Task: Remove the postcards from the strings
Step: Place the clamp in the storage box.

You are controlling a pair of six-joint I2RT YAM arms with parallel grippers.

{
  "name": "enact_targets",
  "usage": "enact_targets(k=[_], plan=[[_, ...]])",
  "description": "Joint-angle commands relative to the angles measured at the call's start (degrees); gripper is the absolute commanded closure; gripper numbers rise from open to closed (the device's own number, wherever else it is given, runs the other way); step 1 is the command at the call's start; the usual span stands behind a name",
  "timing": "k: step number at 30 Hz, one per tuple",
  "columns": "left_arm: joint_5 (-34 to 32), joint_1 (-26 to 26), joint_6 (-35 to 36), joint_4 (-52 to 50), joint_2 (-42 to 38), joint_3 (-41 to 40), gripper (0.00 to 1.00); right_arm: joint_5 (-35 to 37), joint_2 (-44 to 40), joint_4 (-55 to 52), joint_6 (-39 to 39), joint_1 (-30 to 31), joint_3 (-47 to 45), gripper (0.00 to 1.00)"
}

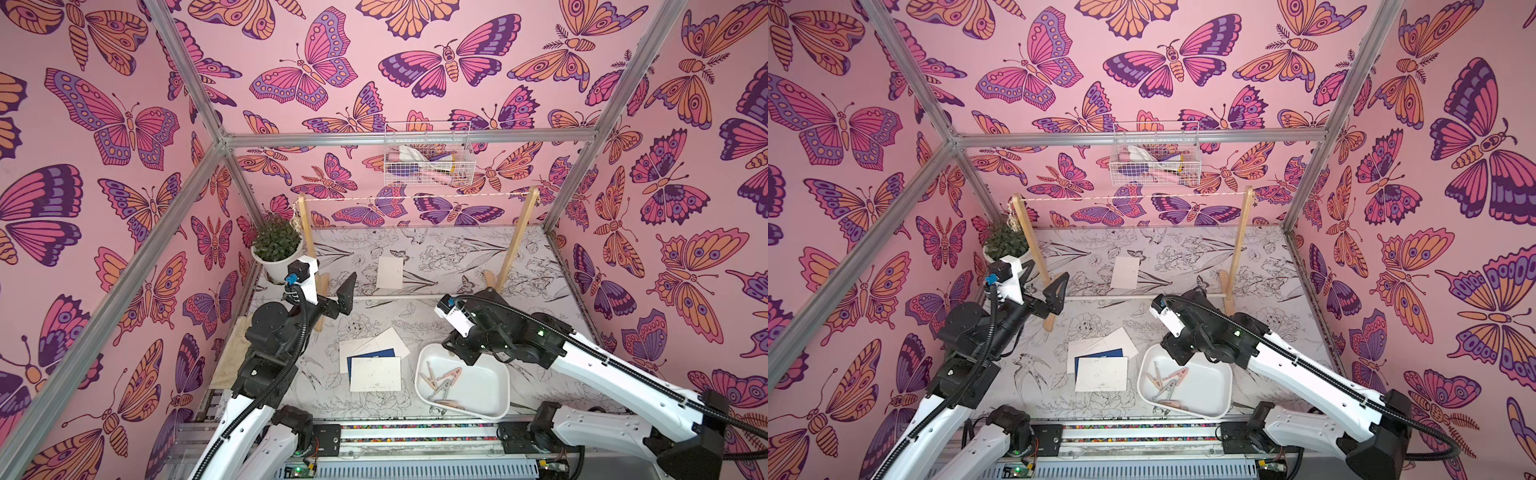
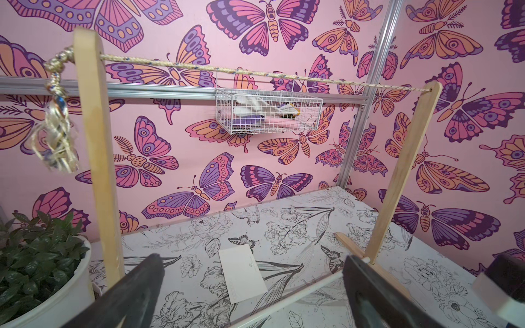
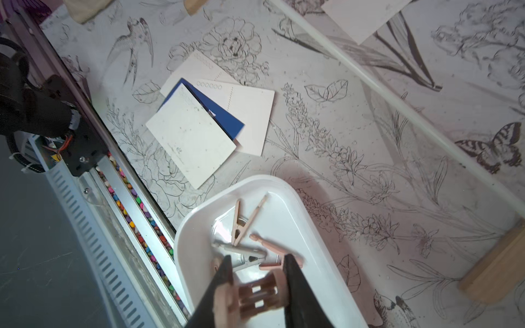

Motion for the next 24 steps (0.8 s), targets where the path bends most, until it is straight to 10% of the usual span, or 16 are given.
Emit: enact_targets(k=[1, 17, 24], plan=[[-0.29, 0.28, 0.34, -0.66, -0.76, 0.95, 0.00, 0.66, 2.86, -2.38, 2.53, 0.46, -0.67, 0.61], [-2.71, 0.28, 0.32, -1.22, -3.71, -0.23, 0.00, 12.38, 12.72, 5.51, -2.87, -0.25, 13.18, 0.33], [-3.75, 0.24, -0.02, -4.17, -4.01, 0.65, 0.00, 11.35, 35.74, 12.85, -2.20, -4.78, 31.53, 0.45]])
